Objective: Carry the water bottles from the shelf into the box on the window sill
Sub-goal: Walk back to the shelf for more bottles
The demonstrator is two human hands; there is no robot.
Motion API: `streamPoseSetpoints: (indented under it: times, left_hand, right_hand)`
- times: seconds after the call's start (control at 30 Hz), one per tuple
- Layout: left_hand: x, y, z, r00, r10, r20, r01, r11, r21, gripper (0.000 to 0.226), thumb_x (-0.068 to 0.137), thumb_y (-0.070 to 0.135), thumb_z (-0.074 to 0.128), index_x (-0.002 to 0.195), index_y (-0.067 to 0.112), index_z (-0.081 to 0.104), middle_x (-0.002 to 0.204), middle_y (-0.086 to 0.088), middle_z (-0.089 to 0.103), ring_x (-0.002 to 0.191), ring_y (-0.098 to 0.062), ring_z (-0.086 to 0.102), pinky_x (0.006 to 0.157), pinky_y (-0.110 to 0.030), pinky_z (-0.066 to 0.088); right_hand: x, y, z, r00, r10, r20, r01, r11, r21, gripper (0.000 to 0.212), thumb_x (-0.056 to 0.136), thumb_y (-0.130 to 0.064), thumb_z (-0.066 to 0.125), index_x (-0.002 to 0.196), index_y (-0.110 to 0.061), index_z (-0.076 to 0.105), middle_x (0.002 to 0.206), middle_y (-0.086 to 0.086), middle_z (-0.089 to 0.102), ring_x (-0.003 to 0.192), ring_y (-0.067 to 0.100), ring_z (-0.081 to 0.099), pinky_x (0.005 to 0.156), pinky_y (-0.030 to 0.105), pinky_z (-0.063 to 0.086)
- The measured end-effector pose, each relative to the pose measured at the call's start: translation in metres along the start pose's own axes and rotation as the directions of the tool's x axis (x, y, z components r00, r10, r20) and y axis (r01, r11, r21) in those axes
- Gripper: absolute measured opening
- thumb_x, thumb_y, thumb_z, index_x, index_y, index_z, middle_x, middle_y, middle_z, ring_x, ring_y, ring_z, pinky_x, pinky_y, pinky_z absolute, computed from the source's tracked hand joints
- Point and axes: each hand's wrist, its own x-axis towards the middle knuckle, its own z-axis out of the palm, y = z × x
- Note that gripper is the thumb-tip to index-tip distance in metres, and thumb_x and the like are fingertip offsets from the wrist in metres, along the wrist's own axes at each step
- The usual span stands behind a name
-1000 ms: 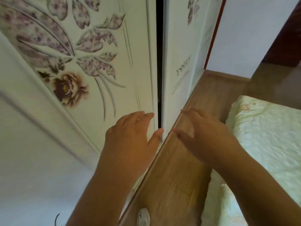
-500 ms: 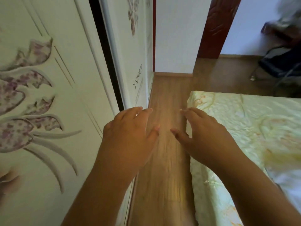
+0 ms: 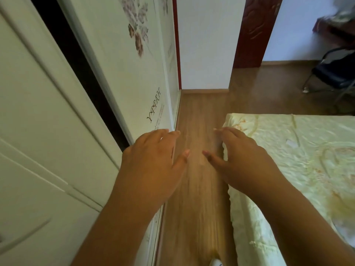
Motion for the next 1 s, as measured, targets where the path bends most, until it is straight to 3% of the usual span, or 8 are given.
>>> streamPoseSetpoints:
  times: [0.47,0.77,1.0]
  left_hand:
    - [0.144,0.06,0.021,1.0,-0.019,0.013,0.019,1.0,-0.017,0.062,0.094,0.068,0.022,0.152,0.045,0.022,0.16,0.017,0.026,0.147,-0.011,0.024,0.117,-0.038,0.026]
    - [0.26,0.068,0.05,0.993,0.109,0.044,-0.106,0.991,-0.083,0.061,0.095,0.067,0.029,0.151,0.043,0.027,0.159,0.015,0.03,0.146,-0.012,0.028,0.116,-0.039,0.027]
    - [0.373,0.05,0.049,0.984,0.163,0.066,-0.15,0.975,-0.161,0.062,0.094,0.067,0.03,0.152,0.044,0.026,0.16,0.016,0.028,0.147,-0.012,0.028,0.118,-0.038,0.022]
  right_hand:
    - [0.138,0.068,-0.046,0.999,-0.032,0.013,0.032,0.999,-0.021,0.068,0.091,-0.068,0.046,0.15,-0.037,0.032,0.159,-0.013,0.031,0.144,0.016,0.036,0.114,0.044,0.034]
    - [0.228,0.098,-0.045,0.99,0.142,0.021,-0.14,0.987,-0.082,0.072,0.09,-0.072,0.044,0.151,-0.039,0.028,0.161,-0.013,0.027,0.144,0.019,0.036,0.114,0.046,0.034]
    - [0.325,0.085,-0.052,0.98,0.196,-0.029,-0.198,0.975,-0.101,0.071,0.09,-0.07,0.047,0.151,-0.039,0.03,0.161,-0.014,0.029,0.144,0.017,0.037,0.114,0.047,0.035]
